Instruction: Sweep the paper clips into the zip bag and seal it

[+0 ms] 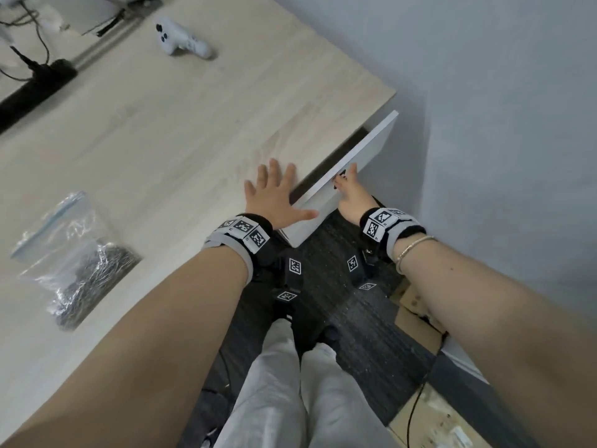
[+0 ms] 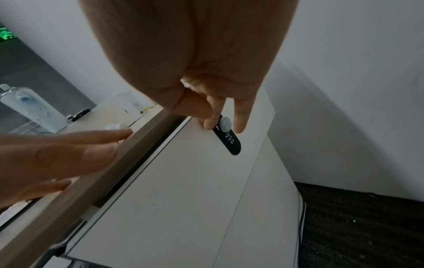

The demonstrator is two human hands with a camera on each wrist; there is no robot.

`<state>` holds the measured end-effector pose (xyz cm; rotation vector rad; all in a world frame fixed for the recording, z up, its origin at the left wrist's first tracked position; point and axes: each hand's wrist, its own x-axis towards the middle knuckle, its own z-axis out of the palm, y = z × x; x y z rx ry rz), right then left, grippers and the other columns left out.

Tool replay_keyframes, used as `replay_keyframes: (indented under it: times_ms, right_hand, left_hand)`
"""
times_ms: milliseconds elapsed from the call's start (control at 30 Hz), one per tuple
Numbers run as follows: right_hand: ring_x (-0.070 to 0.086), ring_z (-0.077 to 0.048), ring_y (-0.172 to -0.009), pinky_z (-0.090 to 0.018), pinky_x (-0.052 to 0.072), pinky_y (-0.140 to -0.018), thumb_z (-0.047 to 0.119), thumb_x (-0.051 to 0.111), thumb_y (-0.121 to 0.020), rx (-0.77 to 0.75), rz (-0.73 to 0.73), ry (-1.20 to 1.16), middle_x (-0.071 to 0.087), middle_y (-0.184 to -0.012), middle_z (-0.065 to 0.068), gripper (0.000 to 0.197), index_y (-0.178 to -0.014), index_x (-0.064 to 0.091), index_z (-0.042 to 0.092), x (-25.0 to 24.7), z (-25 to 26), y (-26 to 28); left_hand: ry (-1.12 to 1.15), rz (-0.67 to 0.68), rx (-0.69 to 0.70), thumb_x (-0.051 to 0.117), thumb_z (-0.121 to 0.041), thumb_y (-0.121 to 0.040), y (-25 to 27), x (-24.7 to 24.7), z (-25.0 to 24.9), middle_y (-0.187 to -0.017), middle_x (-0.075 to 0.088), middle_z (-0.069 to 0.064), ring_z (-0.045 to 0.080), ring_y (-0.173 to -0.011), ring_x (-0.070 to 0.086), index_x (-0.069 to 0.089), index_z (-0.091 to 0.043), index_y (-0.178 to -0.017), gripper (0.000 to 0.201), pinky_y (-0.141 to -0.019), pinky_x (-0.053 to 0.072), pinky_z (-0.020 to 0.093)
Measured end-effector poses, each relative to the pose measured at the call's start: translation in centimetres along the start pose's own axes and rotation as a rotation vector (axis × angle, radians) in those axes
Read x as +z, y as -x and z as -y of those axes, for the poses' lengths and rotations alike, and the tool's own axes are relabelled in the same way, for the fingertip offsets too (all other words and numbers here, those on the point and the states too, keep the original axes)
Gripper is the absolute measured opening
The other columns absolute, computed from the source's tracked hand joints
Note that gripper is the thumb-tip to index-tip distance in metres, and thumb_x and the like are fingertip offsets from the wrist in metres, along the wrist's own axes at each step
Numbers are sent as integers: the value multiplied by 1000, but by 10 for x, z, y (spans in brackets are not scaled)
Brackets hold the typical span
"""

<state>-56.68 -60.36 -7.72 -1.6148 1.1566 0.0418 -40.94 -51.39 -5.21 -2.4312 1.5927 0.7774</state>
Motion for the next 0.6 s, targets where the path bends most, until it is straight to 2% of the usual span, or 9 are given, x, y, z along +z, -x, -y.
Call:
replay_keyframes:
  times_ms: [67, 133, 200, 267, 367, 433, 533, 600]
  right_hand:
    - [32, -16, -138, -27, 45, -94, -7, 34, -87, 5, 12, 10, 25, -154, 4, 86, -143, -27, 16, 2, 7, -7]
    - [32, -17, -138, -24, 45, -85, -7, 34, -87, 7, 13, 28, 25, -154, 4, 85, -142, -27, 14, 5, 13, -13]
    - [30, -18, -140, -27, 43, -94, -6, 36, -88, 9, 15, 24, 25, -154, 1, 86, -142, -28, 14, 8, 19, -21]
    - [27, -19, -141, -27, 35, -104, -4, 37, -90, 15, 24, 30, 22, -155, -1, 85, -142, -28, 13, 11, 25, -28]
    - [25, -19, -141, -23, 34, -101, -4, 38, -91, 15, 34, 48, 16, -157, -1, 83, -144, -24, 12, 12, 29, -36]
    - [25, -19, -142, -24, 33, -102, -5, 37, -90, 30, 58, 18, 19, -156, -2, 85, -143, -26, 14, 13, 27, -38]
    - [28, -20, -140, -31, 38, -104, -5, 38, -88, 15, 51, -15, 25, -154, -4, 87, -143, -26, 15, 12, 30, -36]
    - [35, -25, -136, -35, 41, -102, -6, 40, -86, -21, -15, -43, 32, -151, -7, 85, -147, -15, 17, 9, 31, -35]
  left_hand:
    - [-7, 16, 7, 54, -74, -71, 1, -1, 2, -156, -22, 8, 30, -144, -19, -10, -28, -148, 111, -115, -2, 58]
    - [-14, 26, 13, 58, -70, -72, 1, -2, 3, -156, -23, 8, 30, -144, -19, -11, -28, -148, 111, -116, -3, 57]
    - [-16, 34, 24, 61, -66, -72, 2, -2, 4, -156, -24, 8, 31, -144, -19, -12, -28, -148, 113, -116, -2, 57]
    - [-4, 43, 31, 64, -63, -71, 2, -2, 6, -155, -24, 8, 31, -143, -20, -13, -28, -148, 114, -115, -3, 57]
    - [25, 57, 43, 68, -58, -71, 1, -2, 7, -155, -26, 9, 31, -142, -23, -14, -27, -148, 116, -114, -6, 57]
    - [32, 80, 32, 68, -57, -71, 0, -2, 8, -154, -28, 9, 31, -142, -25, -14, -27, -148, 116, -113, -8, 57]
    - [35, 77, 41, 68, -56, -72, 3, -4, 6, -154, -28, 9, 31, -142, -25, -15, -26, -148, 116, -113, -8, 57]
    - [30, 47, 40, 67, -55, -73, 3, -3, 7, -154, -27, 9, 32, -142, -24, -14, -26, -148, 114, -113, -8, 56]
